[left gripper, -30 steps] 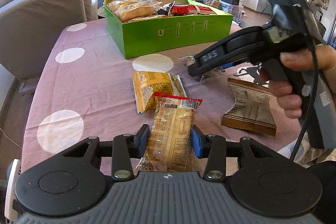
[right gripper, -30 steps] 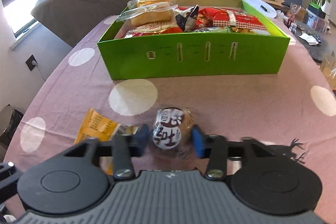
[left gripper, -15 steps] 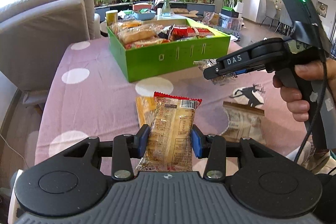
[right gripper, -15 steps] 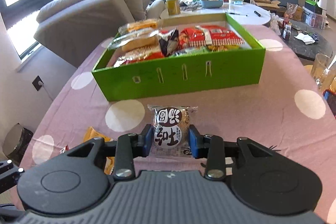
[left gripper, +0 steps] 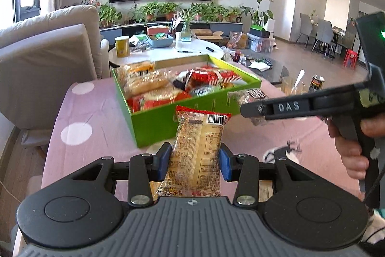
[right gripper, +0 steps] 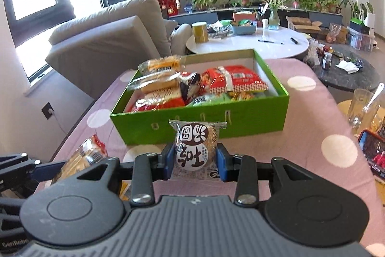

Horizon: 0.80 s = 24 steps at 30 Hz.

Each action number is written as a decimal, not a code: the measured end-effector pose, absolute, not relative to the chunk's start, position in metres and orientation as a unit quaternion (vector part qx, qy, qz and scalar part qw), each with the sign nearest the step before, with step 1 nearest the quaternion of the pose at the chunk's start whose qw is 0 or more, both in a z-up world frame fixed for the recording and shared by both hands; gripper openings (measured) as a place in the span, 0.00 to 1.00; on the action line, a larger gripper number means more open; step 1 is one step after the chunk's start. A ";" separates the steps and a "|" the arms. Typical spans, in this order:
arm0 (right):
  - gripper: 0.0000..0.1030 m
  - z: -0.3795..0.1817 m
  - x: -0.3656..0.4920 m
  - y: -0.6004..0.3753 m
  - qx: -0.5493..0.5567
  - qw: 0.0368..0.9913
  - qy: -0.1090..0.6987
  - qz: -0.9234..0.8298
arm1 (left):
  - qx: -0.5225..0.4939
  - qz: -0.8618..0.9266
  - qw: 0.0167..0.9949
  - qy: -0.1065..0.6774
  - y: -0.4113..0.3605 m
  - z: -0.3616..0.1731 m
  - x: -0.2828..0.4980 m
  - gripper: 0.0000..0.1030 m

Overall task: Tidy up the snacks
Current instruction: 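Carry both snacks over the green box and open both grippers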

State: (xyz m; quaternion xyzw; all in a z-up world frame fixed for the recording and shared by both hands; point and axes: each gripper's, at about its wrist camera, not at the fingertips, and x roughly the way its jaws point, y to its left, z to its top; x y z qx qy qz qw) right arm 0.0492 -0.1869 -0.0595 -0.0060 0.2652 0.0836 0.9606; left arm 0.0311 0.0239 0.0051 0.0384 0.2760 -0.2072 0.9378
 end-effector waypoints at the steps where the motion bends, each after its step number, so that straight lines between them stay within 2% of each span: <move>1: 0.44 -0.058 0.051 -0.188 -0.006 0.961 0.263 0.084 | 0.037 -0.206 0.938 0.275 0.023 0.006 0.034 0.38; 24: 0.44 -0.034 0.096 -0.222 0.021 0.970 0.225 0.090 | 0.044 -0.199 0.943 0.263 -0.011 0.031 0.102 0.38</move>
